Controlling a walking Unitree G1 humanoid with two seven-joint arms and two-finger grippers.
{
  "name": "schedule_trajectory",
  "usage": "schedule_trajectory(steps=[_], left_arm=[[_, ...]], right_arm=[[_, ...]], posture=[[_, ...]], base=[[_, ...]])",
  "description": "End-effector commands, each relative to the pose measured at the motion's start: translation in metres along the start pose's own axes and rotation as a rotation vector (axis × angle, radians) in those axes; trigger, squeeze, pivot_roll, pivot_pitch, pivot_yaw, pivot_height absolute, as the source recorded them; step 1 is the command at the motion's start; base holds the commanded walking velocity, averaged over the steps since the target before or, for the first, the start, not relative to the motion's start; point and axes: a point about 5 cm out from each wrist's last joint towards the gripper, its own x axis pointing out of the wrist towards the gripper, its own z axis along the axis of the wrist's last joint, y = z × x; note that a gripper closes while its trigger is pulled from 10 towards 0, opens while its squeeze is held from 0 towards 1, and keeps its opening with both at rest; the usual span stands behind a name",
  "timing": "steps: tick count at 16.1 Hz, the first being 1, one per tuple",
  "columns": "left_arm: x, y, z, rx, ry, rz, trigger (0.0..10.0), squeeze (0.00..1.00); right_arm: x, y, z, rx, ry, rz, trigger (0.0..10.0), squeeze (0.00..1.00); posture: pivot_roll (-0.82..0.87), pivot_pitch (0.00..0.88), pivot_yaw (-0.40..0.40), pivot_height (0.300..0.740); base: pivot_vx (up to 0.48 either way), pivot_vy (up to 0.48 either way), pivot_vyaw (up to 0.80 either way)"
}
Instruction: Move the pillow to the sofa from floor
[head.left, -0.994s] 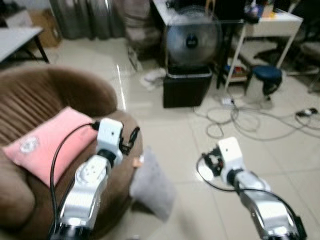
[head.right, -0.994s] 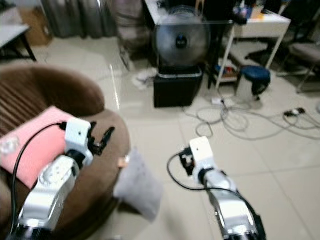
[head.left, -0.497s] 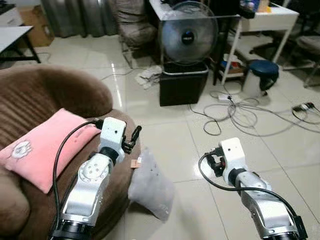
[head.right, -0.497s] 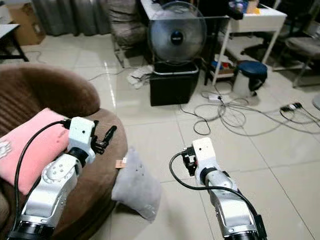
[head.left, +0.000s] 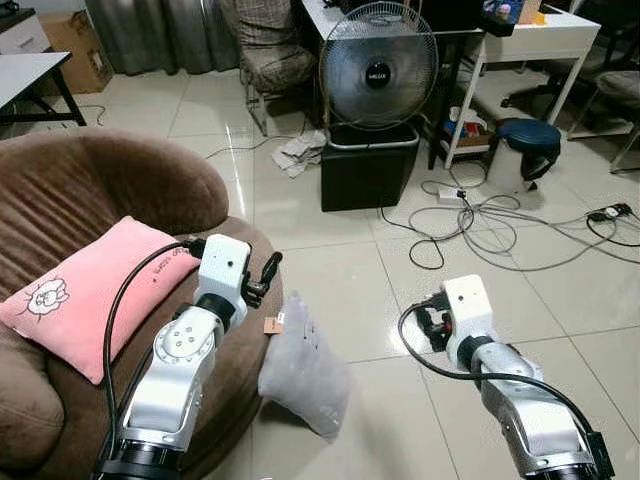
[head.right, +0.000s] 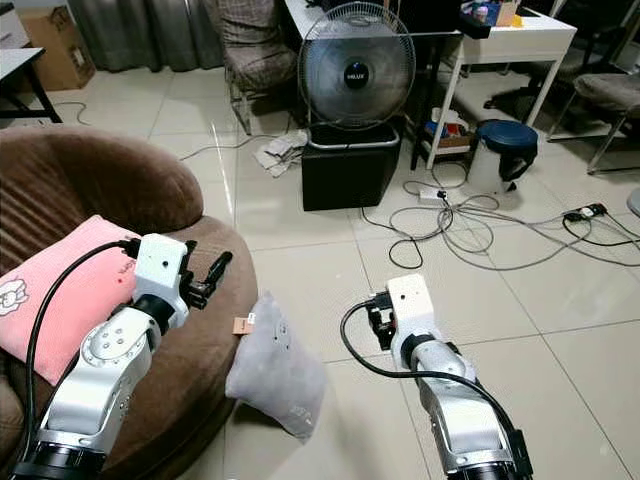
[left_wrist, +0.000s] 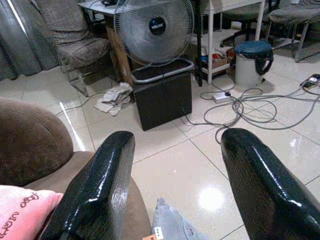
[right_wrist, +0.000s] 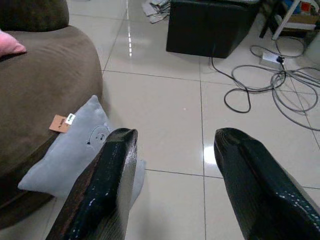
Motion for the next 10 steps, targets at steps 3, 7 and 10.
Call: schedule_trajectory(steps=[3,7,10], left_arm=[[-0.0004,-0.0001,0.0019,-0.001,-0.011,-0.01,10.0,0.0],[-0.0016,-0.0009,0.0015,-0.005,-0.011,-0.01,10.0,0.0],[-0.0021,-0.0015,0.0015,-0.007,-0.012,-0.009,10.0,0.0]], right_arm=[[0.0003,-0.0015,0.0028,0.005,-0.008,-0.006,10.0,0.0],[-0.0001,-0.0004,0.0038,-0.007,-0.012,0.003,10.0,0.0],[-0.0011,0.0008,0.0045,-0.062,-0.009,0.036,10.0,0.0]], posture=[[0.01,0.0,0.031,0.74],[0.01,0.0,0.028,0.74],[0.02,0.0,0.024,0.74]], base=[[0.335,0.0,-0.78],[0.346,0.0,-0.15],[0.347,0.0,0.27]])
